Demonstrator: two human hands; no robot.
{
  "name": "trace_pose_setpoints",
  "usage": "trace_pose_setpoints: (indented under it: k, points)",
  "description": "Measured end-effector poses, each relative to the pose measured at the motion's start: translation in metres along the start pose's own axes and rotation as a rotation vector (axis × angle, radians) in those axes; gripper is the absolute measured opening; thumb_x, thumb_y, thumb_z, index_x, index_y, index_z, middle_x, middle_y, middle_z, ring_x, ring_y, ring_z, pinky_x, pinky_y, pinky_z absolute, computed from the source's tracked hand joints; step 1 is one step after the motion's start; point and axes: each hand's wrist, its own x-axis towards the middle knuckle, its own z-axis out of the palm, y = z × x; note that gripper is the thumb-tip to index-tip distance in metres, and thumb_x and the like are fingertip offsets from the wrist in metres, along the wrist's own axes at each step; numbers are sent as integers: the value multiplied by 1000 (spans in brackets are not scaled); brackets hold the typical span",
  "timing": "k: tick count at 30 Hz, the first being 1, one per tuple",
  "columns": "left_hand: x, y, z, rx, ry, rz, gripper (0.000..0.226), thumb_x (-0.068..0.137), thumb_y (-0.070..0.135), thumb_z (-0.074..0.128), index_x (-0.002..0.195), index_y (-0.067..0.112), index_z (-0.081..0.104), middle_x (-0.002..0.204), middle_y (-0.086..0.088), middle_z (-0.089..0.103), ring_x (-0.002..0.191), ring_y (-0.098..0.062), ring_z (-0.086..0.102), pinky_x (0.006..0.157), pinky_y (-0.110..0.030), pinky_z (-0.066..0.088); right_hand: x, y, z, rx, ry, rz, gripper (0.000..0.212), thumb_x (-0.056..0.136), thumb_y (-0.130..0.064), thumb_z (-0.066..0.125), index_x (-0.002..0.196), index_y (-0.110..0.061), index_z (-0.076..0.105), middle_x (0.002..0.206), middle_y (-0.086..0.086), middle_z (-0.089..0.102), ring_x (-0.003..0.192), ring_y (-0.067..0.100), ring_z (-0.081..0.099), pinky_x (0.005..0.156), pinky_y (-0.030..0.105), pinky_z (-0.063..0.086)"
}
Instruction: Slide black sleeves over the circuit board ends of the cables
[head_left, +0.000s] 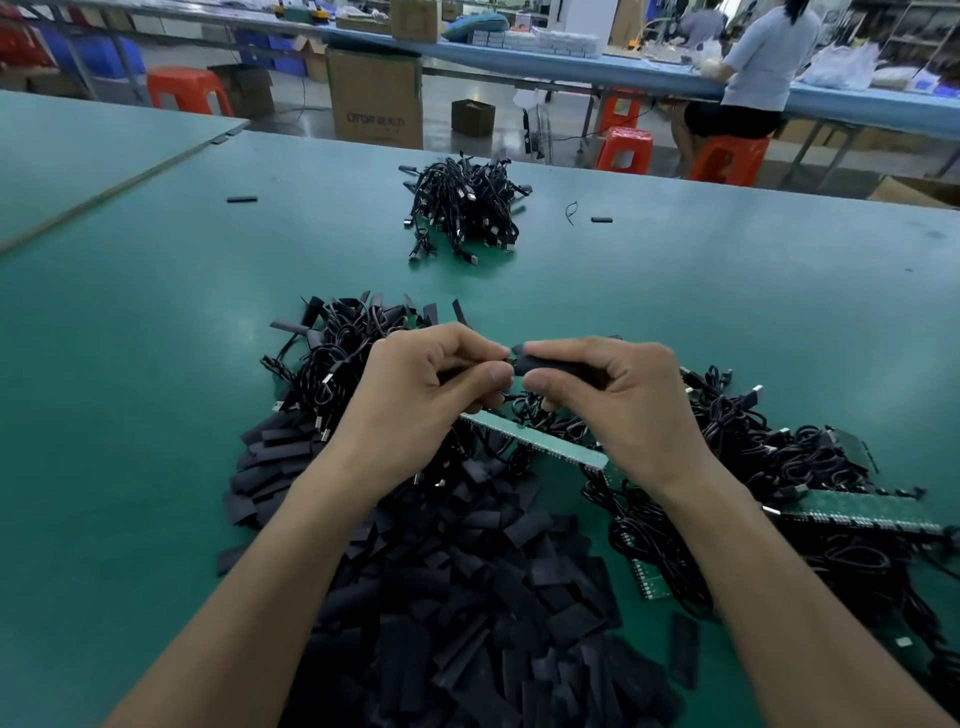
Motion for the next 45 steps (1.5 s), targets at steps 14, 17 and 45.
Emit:
trace_pose_setpoints:
  k: [14, 17, 45]
  points:
    - [-1, 6, 0, 317, 59, 55, 11, 84, 23, 79, 86, 30, 71, 73, 17, 72, 65, -2, 68, 66, -17, 56, -2, 3, -9, 130, -23, 64, 18, 82, -9, 77, 93, -24, 77, 77, 0, 76, 65, 18, 72, 63, 22, 56]
    - [-1, 4, 1, 336, 92, 28, 9, 83, 29, 79, 80, 33, 71, 70, 19, 70, 62, 0, 67, 60, -10, 51, -3, 2, -9, 129, -11, 63, 18, 82, -7, 77, 93, -22, 78, 77, 1, 76, 65, 19, 72, 63, 23, 56]
    - [-2, 3, 1, 601, -60, 243, 22, 100, 31, 58, 95, 13, 70, 83, 6, 64, 78, -12, 59, 72, -35, 51, -5, 4, -8, 102, -16, 100, 12, 86, -10, 75, 95, -17, 78, 75, 5, 75, 65, 19, 72, 61, 21, 54]
